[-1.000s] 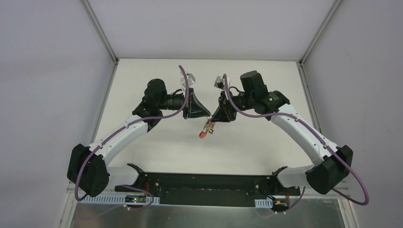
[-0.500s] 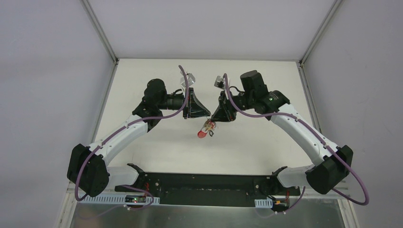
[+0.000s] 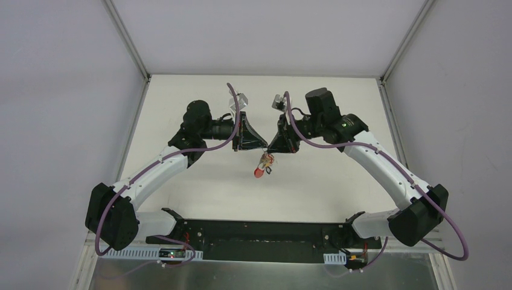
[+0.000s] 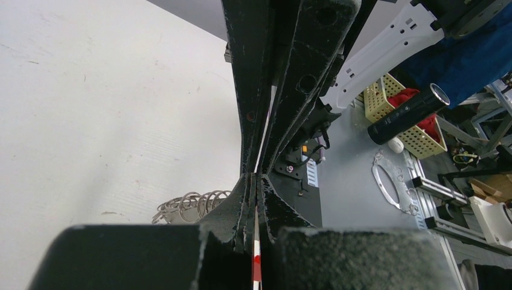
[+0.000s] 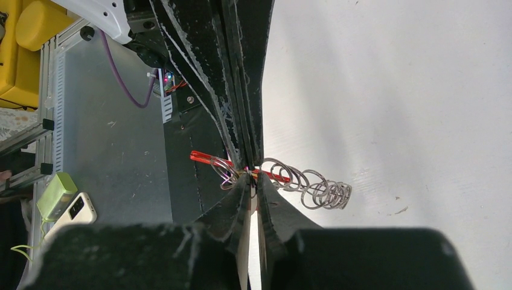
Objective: Put the keys on the keyring
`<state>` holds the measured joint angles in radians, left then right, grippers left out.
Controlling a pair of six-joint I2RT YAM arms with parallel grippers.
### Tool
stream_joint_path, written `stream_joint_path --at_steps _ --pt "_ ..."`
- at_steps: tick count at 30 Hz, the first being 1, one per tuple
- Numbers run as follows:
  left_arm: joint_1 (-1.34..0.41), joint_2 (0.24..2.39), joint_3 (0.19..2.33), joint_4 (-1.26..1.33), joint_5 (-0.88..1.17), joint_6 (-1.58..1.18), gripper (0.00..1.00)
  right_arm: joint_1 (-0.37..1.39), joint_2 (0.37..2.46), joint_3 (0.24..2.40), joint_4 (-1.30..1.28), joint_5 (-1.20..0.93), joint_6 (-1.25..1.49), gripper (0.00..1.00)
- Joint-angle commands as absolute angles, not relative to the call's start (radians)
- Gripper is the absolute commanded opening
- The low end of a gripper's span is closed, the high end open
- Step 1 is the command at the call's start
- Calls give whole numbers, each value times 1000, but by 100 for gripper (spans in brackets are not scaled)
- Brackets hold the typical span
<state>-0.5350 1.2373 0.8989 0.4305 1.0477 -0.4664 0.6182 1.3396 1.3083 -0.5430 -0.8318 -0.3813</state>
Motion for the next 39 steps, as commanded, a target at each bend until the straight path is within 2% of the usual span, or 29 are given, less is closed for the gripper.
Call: stream_joint_path --at_steps 1,3,8,13,19,24,32,39 --pt "-531 1227 901 515 1085 -493 0 614 1340 1338 -519 -858 -381 5" --pt "-531 1229 901 521 1084 -495 0 614 1337 1337 -521 -855 -384 0" --pt "-529 1225 896 522 1079 -481 0 614 1325 1347 -548 -835 -412 0" --pt "-525 1195 878 474 1025 -385 1 659 1321 1373 -627 -663 -506 0" --pt "-522 1170 906 294 929 -220 25 752 1363 1444 -730 -480 -575 0" --pt "-522 1160 884 317 923 -202 37 776 1393 1489 -753 -455 -557 0" --pt "-522 1173 833 404 967 -188 40 780 1418 1525 -754 -481 -526 0" --pt "-522 1184 816 447 991 -179 39 779 1426 1524 -752 -504 -523 0"
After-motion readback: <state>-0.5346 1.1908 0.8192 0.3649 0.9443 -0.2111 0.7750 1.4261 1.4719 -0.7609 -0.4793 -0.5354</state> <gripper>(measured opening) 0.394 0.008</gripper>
